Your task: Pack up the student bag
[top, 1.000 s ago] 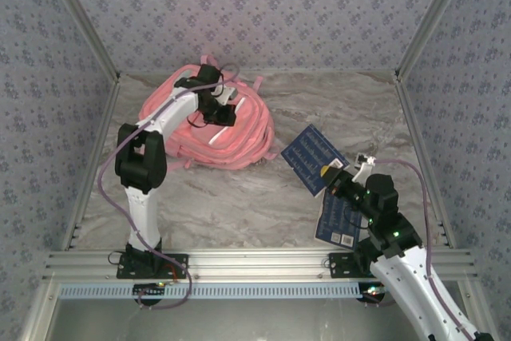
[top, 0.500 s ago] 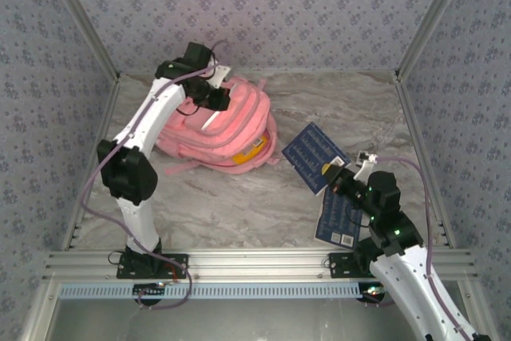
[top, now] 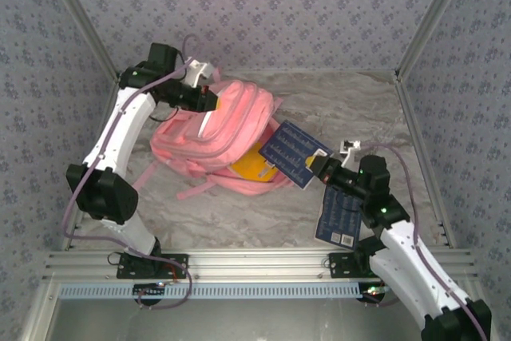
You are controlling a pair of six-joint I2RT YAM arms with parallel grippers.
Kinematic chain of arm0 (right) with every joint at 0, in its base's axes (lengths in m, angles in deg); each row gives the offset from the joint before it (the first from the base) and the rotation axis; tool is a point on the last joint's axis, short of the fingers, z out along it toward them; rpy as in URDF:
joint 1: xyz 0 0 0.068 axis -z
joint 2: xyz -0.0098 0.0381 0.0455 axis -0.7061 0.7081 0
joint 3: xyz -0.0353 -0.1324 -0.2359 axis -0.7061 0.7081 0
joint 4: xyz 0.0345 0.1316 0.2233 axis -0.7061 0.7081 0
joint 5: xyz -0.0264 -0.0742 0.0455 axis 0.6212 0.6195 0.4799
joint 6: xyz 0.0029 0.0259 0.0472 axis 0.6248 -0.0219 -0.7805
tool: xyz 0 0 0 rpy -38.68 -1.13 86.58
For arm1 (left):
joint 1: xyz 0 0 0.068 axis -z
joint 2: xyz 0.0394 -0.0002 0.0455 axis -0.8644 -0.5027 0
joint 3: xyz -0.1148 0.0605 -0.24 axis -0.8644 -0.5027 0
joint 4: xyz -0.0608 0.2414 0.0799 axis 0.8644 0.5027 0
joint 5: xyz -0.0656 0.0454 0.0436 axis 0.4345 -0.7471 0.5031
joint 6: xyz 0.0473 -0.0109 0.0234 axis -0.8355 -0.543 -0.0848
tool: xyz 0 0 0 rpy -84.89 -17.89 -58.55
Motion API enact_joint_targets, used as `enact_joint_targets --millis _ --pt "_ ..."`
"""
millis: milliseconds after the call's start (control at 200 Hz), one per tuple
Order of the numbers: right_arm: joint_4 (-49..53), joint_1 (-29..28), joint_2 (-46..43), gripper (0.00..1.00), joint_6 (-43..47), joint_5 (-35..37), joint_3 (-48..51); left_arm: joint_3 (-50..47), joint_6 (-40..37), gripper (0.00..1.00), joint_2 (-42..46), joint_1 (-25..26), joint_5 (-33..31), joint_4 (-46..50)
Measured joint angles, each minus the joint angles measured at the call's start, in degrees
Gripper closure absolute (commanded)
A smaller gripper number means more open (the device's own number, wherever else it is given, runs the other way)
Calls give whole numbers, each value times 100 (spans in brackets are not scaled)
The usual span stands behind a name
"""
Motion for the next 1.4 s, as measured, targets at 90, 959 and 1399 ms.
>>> enact_joint_targets --millis 90,959,1399 --pt "-562 -76 560 100 -175 -109 -2 -107 83 100 13 -57 306 -136" --pt "-4572 -2361 6905 100 -1473 741 -2859 -426 791 100 175 59 839 -774" --pt "-2186 -2914 6850 26 24 2216 -3781 -605 1056 100 389 9 778 -955"
